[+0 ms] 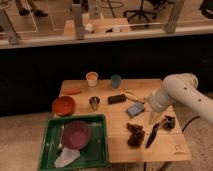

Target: Place sponge in tray

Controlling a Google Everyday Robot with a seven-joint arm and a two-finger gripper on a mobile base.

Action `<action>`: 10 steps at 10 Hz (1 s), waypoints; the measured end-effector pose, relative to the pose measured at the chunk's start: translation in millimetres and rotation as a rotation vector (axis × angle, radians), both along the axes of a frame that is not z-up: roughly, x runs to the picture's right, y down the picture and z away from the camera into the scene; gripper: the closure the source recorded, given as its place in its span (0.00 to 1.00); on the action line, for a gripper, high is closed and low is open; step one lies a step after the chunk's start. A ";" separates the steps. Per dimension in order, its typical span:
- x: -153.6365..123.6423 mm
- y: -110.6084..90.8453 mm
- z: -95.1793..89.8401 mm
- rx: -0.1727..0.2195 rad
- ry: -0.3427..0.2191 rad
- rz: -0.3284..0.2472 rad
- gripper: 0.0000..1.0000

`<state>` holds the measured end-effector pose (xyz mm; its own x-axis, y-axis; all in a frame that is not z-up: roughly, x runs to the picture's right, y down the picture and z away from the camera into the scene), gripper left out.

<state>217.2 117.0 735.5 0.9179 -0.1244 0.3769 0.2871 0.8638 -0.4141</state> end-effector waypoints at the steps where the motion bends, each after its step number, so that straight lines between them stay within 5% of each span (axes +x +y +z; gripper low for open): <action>1: 0.3 0.1 0.0 0.000 0.000 0.000 0.20; 3: 0.6 -0.3 1.3 0.004 0.004 -0.004 0.20; 10: -6.9 -18.2 62.1 0.066 0.070 -0.061 0.20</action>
